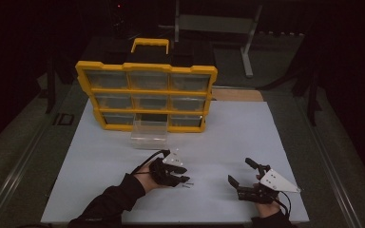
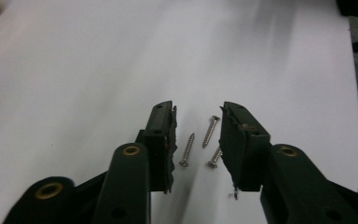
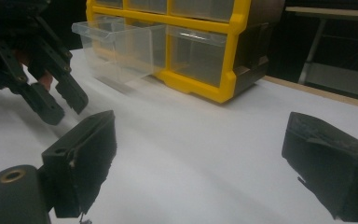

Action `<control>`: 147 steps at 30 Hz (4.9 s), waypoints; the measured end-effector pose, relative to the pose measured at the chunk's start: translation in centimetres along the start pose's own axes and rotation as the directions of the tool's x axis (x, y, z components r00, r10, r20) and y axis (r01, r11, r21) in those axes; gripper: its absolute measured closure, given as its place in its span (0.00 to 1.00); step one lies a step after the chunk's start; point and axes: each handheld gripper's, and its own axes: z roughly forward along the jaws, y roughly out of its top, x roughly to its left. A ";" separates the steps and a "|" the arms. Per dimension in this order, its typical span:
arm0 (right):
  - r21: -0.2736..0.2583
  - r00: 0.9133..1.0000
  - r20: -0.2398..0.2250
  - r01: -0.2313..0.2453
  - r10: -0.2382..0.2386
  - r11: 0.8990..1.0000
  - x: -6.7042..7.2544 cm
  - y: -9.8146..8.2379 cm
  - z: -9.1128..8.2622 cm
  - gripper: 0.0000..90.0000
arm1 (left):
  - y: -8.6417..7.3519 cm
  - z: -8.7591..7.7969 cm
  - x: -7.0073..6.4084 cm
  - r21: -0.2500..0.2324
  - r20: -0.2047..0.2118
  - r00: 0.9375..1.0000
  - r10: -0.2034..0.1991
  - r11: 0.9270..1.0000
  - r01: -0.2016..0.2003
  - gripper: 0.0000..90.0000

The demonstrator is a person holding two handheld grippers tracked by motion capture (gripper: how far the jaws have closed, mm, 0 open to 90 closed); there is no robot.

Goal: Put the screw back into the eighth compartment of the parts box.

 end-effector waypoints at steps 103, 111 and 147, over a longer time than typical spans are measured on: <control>0.007 1.000 -0.001 0.000 0.000 1.000 0.0 -0.1 0.3 0.11 | 1.8 -14.0 7.1 -0.220 -0.405 0.860 -0.309 0.946 0.236 0.97; 0.006 1.000 -0.001 0.000 0.000 1.000 -0.1 -0.1 0.3 0.11 | 0.8 -13.1 8.4 -0.218 -0.411 0.830 -0.376 0.925 0.312 0.97; 0.008 1.000 -0.004 0.000 0.000 1.000 -0.1 -0.1 0.3 0.11 | 2.7 -8.8 10.5 -0.080 -0.456 0.688 -0.564 0.796 0.600 0.49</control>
